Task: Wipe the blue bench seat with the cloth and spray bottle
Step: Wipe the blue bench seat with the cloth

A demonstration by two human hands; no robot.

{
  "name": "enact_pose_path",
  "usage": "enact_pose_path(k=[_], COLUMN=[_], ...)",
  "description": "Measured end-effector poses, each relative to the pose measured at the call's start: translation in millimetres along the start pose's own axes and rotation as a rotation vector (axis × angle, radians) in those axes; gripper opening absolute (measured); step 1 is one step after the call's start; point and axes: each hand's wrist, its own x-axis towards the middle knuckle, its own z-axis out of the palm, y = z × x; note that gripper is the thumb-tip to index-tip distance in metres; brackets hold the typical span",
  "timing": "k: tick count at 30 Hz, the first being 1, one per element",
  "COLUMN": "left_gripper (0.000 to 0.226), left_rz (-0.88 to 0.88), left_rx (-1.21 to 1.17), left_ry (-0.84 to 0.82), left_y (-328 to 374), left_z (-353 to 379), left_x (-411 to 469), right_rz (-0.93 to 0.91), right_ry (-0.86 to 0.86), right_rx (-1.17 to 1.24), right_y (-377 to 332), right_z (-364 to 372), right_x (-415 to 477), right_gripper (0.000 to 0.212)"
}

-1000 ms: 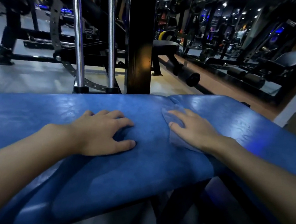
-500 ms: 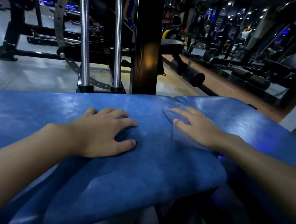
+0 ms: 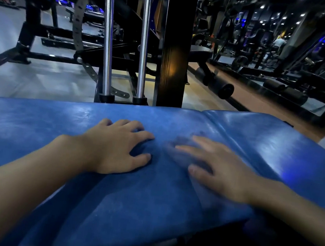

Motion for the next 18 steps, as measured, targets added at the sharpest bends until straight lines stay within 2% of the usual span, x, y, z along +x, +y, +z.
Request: enact_pose_path(k=[2,5,8,11,16,18], left_gripper=[0.084,0.086,0.086,0.084,0.062,0.061], left_rz=[-0.002,-0.011,-0.024,-0.027,-0.028,-0.026], left_rx=[-0.006,-0.004,-0.016,-0.043,-0.022,-0.019], left_ry=[0.006,0.005,0.005,-0.001,-0.006,-0.001], left_y=[-1,-1,-2,-3,-4,-5], left_z=[1,0,-1,-1,-2,-3], left_x=[0,-1,-2,-2,3,2], right_rz=[0.143,0.467,0.550,0.403,-0.084,-0.120], right_ry=[0.021,0.019,-0.041,-0.056,-0.015,-0.019], right_rx=[-0.011,0.034,-0.032,-0.124,-0.087,-0.041], right_y=[32,74,75,36,-32,-27], right_z=[5,11,15,12,5,2], right_x=[29,70,81,53,-8,-6], right_gripper=[0.054,0.051,0.051,0.057,0.058,0.057])
